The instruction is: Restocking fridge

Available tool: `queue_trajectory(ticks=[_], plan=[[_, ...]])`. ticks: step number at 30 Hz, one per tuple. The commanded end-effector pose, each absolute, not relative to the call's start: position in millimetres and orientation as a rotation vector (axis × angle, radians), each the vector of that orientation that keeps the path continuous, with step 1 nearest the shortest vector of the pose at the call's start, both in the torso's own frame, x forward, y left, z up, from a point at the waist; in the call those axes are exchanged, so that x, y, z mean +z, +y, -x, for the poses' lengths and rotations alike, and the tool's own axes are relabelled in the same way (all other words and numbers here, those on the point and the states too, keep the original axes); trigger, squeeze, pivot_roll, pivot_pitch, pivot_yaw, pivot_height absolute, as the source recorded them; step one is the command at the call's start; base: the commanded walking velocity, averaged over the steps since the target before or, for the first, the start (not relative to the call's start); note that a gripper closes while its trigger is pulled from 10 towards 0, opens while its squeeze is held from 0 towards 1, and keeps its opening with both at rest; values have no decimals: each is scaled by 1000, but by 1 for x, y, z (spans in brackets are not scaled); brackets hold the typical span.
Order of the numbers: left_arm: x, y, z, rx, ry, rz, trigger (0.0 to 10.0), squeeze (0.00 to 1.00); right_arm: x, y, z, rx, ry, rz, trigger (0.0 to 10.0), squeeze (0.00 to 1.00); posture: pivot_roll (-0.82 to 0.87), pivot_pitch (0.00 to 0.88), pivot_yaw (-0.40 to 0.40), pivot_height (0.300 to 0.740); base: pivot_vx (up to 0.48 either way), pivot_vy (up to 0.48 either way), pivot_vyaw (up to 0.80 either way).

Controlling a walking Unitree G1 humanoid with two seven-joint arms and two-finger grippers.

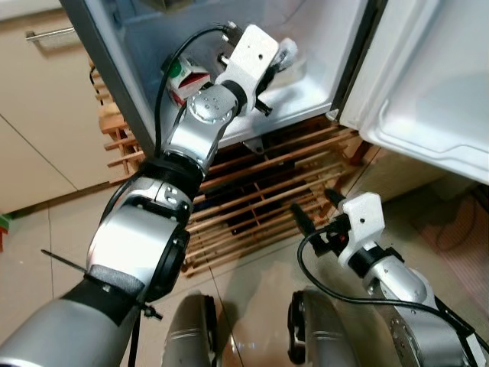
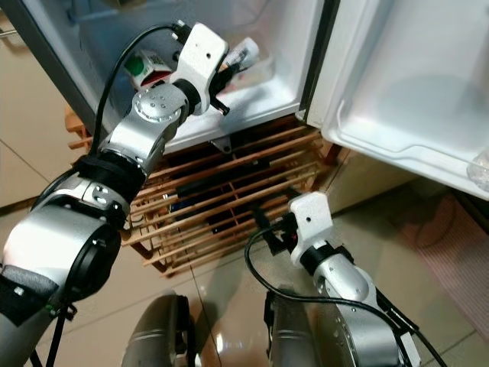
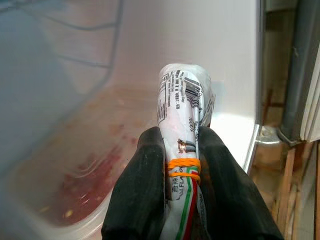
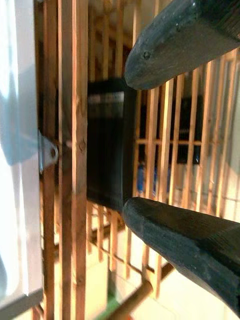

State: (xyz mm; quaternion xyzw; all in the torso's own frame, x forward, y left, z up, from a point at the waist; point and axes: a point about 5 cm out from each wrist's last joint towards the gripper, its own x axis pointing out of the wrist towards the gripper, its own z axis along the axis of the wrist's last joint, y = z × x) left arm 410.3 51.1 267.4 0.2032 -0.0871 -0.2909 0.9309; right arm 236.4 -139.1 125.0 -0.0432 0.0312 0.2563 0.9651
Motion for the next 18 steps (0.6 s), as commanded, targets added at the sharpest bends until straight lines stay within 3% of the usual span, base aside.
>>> queue_trajectory(ticks=[1, 18], plan=[[271, 51, -410, -630, -193, -462, 10000, 0, 130, -139, -231, 537, 67, 78, 10000, 0, 8, 304, 26, 662, 0, 0, 0], [282, 27, -402, -858, -237, -601, 10000, 0, 160, -137, -214, 595, 82, 45, 10000, 0, -99, 353, -13, 662, 0, 0, 0]])
